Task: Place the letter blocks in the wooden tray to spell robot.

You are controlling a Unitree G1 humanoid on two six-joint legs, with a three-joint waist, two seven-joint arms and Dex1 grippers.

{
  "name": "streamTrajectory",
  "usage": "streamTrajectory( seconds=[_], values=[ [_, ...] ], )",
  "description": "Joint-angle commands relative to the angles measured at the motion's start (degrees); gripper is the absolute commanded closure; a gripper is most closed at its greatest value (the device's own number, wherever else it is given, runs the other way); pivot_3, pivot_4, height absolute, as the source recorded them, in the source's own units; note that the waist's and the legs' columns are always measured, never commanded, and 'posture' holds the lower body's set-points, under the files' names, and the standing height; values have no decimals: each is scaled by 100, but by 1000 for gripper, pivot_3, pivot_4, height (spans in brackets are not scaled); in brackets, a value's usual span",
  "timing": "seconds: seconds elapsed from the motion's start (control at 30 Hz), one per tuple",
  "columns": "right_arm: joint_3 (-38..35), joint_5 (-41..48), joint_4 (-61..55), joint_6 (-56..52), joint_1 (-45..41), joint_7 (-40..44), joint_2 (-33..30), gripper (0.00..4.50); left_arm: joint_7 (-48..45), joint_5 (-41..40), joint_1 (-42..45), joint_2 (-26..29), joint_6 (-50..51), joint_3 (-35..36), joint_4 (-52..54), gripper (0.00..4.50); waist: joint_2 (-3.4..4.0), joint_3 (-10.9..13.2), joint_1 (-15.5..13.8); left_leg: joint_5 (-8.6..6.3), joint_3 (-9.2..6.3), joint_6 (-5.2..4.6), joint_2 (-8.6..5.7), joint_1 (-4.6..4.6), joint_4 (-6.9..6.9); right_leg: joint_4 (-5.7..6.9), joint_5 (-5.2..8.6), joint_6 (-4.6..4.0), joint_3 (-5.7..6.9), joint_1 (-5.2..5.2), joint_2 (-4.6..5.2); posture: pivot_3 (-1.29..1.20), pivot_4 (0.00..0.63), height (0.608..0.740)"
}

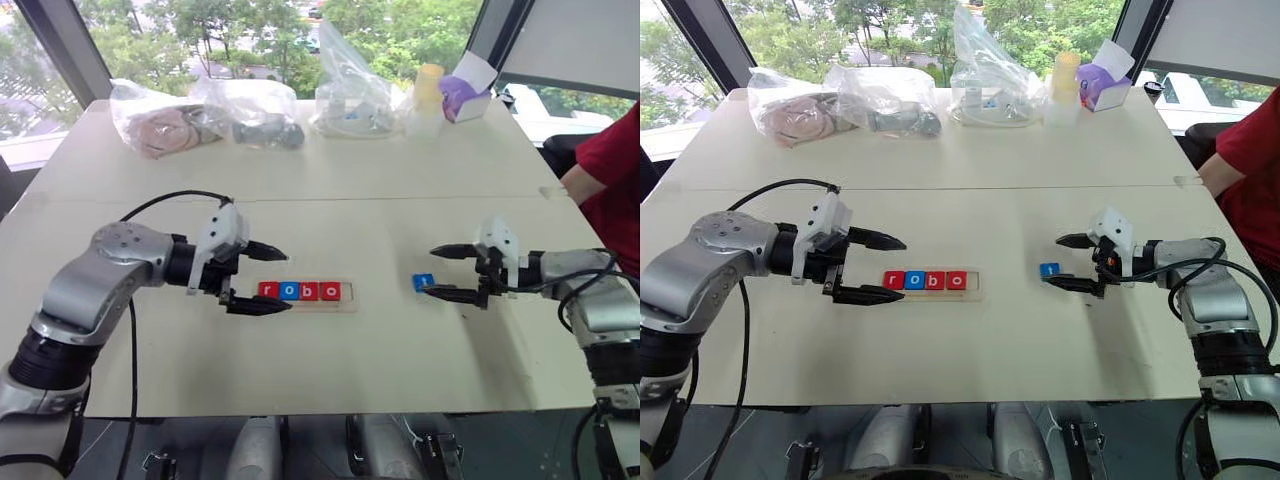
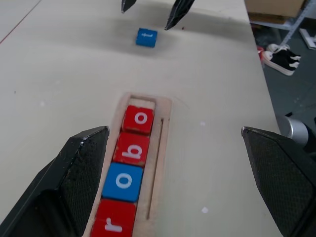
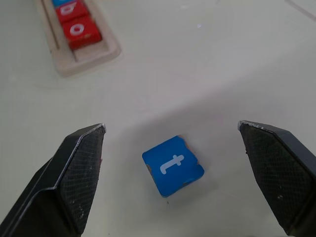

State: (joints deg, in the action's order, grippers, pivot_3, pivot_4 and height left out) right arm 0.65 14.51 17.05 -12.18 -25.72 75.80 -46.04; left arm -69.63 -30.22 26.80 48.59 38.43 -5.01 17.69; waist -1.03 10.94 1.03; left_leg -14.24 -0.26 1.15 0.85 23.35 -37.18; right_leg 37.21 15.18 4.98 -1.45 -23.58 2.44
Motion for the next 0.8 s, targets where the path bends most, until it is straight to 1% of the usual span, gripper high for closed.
streamTrajectory(
  seconds=[0.03,0.2,0.3,0.33,0.4,0.43,0.47,0.53,0.57,0.67,0.8],
  values=[
    [197,-222,381,635,-207,277,-16,41,101,-164,-131,179,72,338,339,0,0,0,-4,0,-1,0,1,0,0,0,0,0,0,0,0,0,150,740],
    [401,-485,1111,1279,-452,401,37,41,250,-202,-250,268,121,450,441,0,0,0,-14,0,0,1,1,0,-1,0,0,-1,0,2,3,0,150,740],
    [425,-520,1462,1441,-524,496,89,41,303,-301,-304,289,176,522,498,0,0,0,-11,1,0,1,1,0,-3,0,0,-1,0,3,5,0,150,740],
    [450,-546,1544,1531,-526,498,125,271,313,-297,-331,301,166,533,489,0,0,0,-11,1,0,1,1,-1,-3,0,0,-1,0,3,5,0,150,740],
    [486,-593,1649,1673,-533,505,181,962,328,-282,-361,312,146,542,468,0,0,0,-6,1,0,1,1,-3,-2,4,0,-1,0,3,5,0,150,740],
    [524,-638,1691,1797,-528,529,198,1438,333,-279,-361,315,135,542,448,0,0,0,-4,1,0,1,1,-4,-2,5,-1,-1,0,3,5,0,150,740],
    [544,-670,1716,1894,-520,554,199,2080,341,-288,-363,320,137,547,450,0,0,0,-4,1,0,1,1,-5,-2,5,-1,-1,0,4,4,0,150,740],
    [539,-715,1769,1972,-537,498,241,3050,332,-284,-354,339,116,558,415,0,0,0,-4,1,0,1,0,-7,-3,6,-1,-1,0,7,4,0,150,740],
    [522,-719,1748,1949,-552,453,263,3393,325,-280,-350,351,104,567,392,0,0,0,-3,1,0,1,0,-9,-3,6,-1,-1,0,10,4,0,150,740],
    [424,-530,1319,1536,-551,398,309,3376,306,-244,-391,441,58,631,320,0,0,0,14,1,0,1,1,-12,-3,6,-1,-2,0,11,4,0,150,740],
    [437,-52,-77,251,-561,243,544,3376,235,-256,-573,631,18,736,289,0,2,1,39,1,-7,1,6,-14,-2,17,-1,-2,-4,4,4,0,150,740]
  ],
)
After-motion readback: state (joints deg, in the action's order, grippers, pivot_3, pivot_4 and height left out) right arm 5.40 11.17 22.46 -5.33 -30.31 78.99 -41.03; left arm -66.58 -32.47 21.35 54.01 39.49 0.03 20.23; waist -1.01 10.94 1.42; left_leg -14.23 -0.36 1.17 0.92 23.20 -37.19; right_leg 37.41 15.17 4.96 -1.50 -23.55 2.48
